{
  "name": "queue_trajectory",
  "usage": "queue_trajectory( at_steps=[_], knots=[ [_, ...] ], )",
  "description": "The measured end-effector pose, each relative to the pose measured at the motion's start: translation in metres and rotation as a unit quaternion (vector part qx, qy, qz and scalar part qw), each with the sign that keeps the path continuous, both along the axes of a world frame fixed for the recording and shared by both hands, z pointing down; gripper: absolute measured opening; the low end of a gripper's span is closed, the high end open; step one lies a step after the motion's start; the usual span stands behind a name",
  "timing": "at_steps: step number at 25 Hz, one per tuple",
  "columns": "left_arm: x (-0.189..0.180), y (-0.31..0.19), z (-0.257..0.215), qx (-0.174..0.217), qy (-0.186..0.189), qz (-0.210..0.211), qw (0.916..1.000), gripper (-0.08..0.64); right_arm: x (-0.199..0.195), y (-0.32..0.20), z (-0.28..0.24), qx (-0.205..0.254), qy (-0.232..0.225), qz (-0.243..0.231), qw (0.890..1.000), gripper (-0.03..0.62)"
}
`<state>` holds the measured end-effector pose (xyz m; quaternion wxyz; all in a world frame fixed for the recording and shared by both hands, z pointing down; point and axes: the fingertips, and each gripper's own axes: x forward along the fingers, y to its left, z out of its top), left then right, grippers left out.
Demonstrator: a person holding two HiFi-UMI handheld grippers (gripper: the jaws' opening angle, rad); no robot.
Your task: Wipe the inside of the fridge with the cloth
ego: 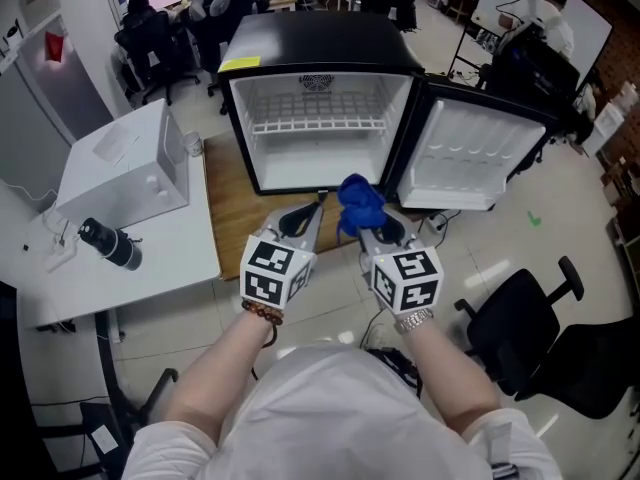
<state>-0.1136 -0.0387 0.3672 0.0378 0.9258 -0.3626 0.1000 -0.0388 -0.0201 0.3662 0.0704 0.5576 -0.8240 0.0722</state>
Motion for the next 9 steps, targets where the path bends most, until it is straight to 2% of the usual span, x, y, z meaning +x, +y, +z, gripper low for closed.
queue_trajectory(
  at_steps=[9],
  knots=[
    [-0.0002,0.0008,0.0033,0.008,-0.004,0.004,1.0,0.002,0.0018,0.0021,0.0047,-0.008,0.0,0.011,1.0,0.089]
  ],
)
